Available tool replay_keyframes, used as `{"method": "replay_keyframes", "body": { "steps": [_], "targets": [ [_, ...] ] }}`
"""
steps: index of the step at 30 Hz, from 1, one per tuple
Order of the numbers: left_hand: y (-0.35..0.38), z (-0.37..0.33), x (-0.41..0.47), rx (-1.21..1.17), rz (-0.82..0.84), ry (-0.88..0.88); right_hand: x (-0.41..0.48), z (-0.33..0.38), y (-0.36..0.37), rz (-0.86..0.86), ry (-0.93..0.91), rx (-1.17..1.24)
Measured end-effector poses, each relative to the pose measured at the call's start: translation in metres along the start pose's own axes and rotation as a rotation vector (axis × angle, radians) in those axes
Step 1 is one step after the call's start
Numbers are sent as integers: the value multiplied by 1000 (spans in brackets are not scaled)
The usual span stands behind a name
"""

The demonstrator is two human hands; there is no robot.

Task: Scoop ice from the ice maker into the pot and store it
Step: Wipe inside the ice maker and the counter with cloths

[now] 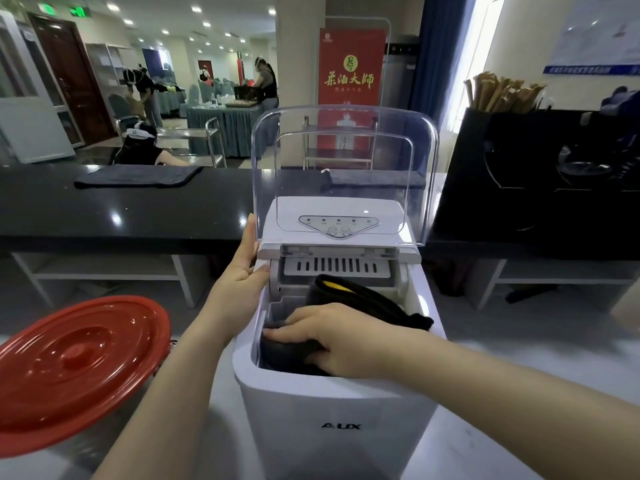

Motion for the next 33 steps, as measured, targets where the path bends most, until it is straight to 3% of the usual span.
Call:
{"method": "replay_keyframes", "body": {
  "steps": [13,24,33],
  "targets": [
    [-1,-1,-2,24,-18,2,6,-11,-6,-163,154,25],
    [2,-2,-1,167,36,-16,-5,-9,-26,-296,269,204],
    [-1,0,-1,193,14,-20,-10,4,-5,19,170,431]
  ]
}}
Point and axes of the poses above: each hand's wrist, its own x-axis towards the middle knuckle, its own y-axis out of the palm, z = x × y, the point moved 8 cm from there along x, towards the middle knuckle, and after that the axes turned 8 degrees about -z, right-handed, at the moved point
